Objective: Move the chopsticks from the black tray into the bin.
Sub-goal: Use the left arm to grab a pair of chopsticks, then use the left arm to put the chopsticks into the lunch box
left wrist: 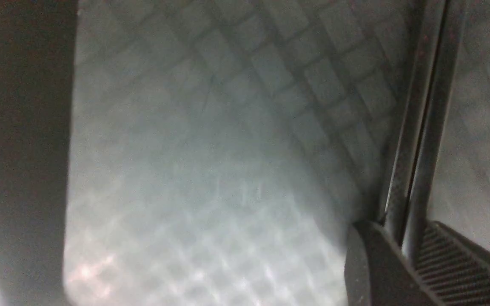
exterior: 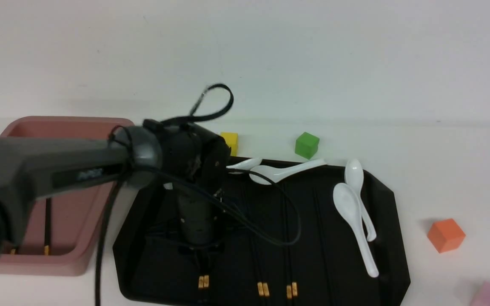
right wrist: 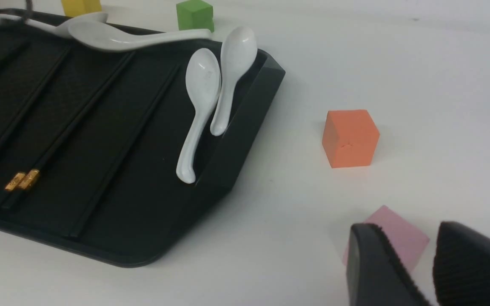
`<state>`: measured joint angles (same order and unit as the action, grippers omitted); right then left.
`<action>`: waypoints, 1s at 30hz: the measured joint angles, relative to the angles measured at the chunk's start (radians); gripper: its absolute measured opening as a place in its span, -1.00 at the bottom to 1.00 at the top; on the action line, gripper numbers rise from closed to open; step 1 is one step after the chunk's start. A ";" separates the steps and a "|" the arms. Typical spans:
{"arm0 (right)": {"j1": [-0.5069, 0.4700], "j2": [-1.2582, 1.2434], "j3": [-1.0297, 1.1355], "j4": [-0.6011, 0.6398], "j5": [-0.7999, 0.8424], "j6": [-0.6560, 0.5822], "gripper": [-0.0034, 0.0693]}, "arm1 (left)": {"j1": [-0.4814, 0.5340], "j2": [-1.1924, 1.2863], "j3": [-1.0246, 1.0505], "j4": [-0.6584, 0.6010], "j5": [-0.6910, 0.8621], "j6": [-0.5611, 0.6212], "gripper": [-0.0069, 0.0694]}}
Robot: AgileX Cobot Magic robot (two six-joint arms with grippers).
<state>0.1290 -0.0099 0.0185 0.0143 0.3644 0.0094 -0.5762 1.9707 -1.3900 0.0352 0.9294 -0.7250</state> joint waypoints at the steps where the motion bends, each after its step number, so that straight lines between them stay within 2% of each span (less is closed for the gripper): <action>1: 0.000 0.000 0.000 0.000 0.000 -0.001 -0.25 | 0.000 -0.038 0.002 -0.003 0.012 0.000 -0.52; 7: 0.000 0.000 0.000 0.000 0.000 -0.001 -0.25 | 0.044 -0.266 0.003 0.010 0.049 0.000 -0.52; 13: 0.000 0.000 0.000 0.000 0.000 0.003 -0.25 | 0.284 -0.419 0.008 0.086 0.145 0.038 -0.52; 18: 0.000 0.000 0.000 0.000 0.000 0.002 -0.25 | 0.443 -0.379 0.050 0.083 0.056 0.100 -0.52; 23: 0.000 0.000 0.000 0.000 0.000 0.002 -0.25 | 0.490 -0.301 0.063 0.104 0.001 0.159 -0.52; 30: 0.000 0.000 0.000 0.000 0.000 0.002 -0.25 | 0.495 -0.205 0.063 0.162 -0.025 0.180 -0.47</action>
<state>0.1290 -0.0099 0.0185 0.0143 0.3644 0.0119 -0.0813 1.7660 -1.3267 0.1975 0.9042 -0.5451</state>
